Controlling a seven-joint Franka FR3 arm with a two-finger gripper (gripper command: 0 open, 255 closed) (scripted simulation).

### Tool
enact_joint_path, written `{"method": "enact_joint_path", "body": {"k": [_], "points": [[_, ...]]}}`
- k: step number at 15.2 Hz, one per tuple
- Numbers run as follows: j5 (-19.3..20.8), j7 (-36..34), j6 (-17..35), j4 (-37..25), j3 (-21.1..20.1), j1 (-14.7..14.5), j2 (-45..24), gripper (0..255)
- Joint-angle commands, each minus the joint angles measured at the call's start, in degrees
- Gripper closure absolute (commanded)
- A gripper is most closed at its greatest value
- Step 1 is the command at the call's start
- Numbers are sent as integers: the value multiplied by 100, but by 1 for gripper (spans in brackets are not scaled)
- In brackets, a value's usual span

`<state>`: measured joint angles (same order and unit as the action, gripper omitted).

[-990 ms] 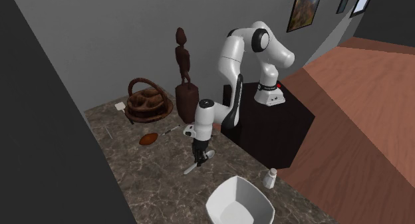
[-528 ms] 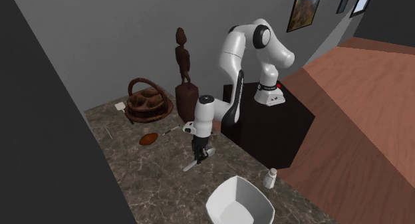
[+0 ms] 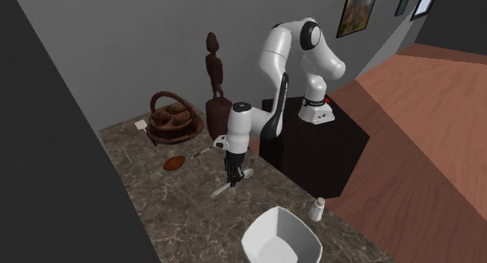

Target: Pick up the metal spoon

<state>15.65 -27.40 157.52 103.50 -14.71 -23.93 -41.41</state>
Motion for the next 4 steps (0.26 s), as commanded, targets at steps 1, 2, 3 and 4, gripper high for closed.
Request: {"method": "enact_joint_path", "body": {"k": [1,2,3,4], "points": [[-30,14,-80,50,-42,31,125,255],[-47,25,-126,65,-65,48,185,255],[-49,26,-132,68,-68,51,195,255],[-50,26,-133,68,-68,51,195,255]]}}
